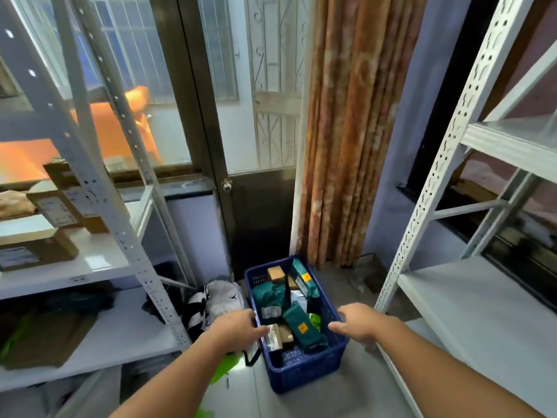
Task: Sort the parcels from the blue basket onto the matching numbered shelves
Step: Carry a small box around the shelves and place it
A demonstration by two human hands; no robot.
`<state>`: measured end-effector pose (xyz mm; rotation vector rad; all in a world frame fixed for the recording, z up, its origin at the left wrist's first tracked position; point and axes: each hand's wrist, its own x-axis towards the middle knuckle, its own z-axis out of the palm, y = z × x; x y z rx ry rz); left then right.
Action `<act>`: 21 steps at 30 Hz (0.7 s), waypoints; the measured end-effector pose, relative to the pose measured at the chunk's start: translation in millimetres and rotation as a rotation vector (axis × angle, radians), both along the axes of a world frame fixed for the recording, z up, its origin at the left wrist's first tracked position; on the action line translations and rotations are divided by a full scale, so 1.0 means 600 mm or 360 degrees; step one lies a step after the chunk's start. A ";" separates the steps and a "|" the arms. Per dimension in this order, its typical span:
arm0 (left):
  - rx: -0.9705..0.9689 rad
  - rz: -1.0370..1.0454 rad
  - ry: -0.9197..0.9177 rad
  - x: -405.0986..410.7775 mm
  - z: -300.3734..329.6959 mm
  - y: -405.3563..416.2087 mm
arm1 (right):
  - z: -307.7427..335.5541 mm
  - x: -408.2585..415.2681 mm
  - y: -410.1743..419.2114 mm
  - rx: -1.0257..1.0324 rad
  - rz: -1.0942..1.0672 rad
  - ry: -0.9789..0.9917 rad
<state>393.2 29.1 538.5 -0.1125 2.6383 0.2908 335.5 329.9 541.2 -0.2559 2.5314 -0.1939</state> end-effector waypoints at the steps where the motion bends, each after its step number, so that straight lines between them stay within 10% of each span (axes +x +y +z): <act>1: 0.0017 0.0007 -0.0009 -0.014 -0.002 -0.002 | -0.005 -0.016 -0.003 0.0003 0.0010 -0.0009; 21: -0.0006 -0.0144 -0.0254 -0.393 -0.129 -0.128 | -0.153 -0.341 -0.172 0.0002 -0.0025 -0.0274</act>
